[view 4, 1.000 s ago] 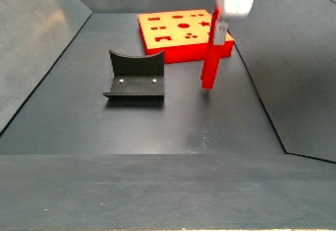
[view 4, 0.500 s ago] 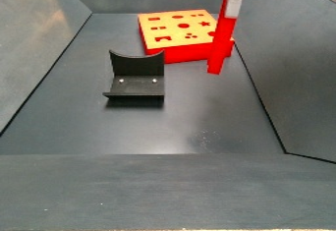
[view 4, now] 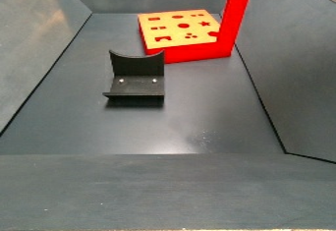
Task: Pick up the arch object. Move up. Rotate the arch object. Move to above the board. Insert the arch object.
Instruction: Move to above the board.
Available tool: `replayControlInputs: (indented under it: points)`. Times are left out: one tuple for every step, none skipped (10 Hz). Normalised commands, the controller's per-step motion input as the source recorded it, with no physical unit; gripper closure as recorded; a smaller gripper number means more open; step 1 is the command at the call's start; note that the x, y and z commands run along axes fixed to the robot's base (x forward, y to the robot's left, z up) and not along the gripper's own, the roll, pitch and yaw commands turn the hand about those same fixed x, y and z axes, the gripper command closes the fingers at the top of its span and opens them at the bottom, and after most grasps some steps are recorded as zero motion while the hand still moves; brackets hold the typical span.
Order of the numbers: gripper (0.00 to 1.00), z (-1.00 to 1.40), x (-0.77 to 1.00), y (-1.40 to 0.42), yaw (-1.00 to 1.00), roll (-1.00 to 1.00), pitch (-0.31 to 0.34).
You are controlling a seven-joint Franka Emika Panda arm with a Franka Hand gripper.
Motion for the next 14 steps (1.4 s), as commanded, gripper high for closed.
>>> replayControlInputs:
  points:
    - [1.00,0.72,-0.01,0.08,-0.04,-0.11,0.082]
    - [1.00,0.52,0.00,0.05,-0.05,-0.12,0.080]
    - [1.00,0.36,0.00,0.04,-0.05,-0.13,0.078]
    - [1.00,0.21,0.00,0.03,-0.05,-0.13,0.073]
    - [1.00,0.10,0.21,-1.00,1.00,-0.04,0.080]
    - [1.00,0.09,0.21,-1.00,1.00,-0.03,0.081]
    - [1.00,0.10,0.21,-1.00,1.00,-0.03,0.085]
    - [1.00,0.11,0.22,-1.00,1.00,-0.04,0.085]
    - [1.00,0.10,0.23,-1.00,1.00,-0.04,0.085]
    - [1.00,0.11,0.23,-1.00,1.00,-0.04,0.090]
    - [1.00,0.11,0.24,-1.00,1.00,-0.04,0.091]
    - [1.00,0.11,0.25,-1.00,1.00,-0.05,0.095]
    - [1.00,0.11,0.26,-1.00,1.00,-0.05,0.097]
    - [1.00,0.12,0.27,-1.00,1.00,-0.05,0.099]
